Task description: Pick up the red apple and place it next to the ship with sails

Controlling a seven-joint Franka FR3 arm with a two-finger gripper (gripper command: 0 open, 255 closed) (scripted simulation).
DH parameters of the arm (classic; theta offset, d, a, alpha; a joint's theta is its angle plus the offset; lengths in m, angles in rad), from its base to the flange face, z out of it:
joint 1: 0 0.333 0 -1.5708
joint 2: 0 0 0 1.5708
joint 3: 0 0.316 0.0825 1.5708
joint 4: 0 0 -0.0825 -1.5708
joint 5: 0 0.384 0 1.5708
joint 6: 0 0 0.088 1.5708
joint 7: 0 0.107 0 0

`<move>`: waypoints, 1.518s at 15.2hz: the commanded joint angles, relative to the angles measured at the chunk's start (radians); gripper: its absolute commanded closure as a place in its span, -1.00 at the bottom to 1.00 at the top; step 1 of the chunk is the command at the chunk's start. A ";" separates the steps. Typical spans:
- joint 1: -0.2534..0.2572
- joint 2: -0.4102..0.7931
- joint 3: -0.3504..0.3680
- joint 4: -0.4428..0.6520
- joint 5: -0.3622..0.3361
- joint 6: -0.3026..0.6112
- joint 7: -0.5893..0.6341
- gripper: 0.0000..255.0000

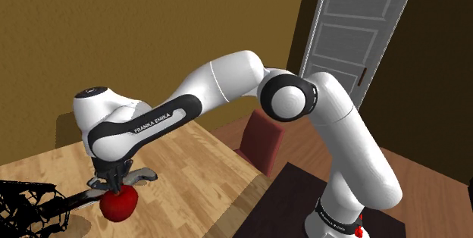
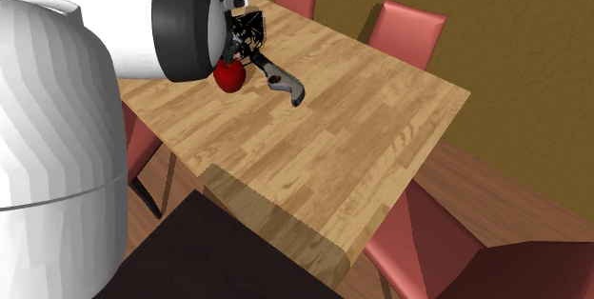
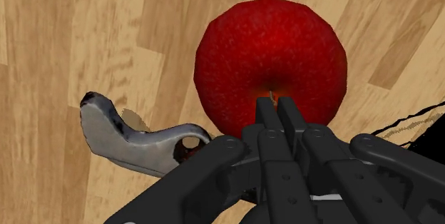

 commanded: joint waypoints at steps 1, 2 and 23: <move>0.000 0.010 -0.002 -0.011 -0.003 0.021 0.001 1.00; 0.000 0.016 -0.003 -0.014 -0.004 0.030 0.002 1.00; 0.011 0.130 -0.023 -0.020 -0.026 0.150 0.013 1.00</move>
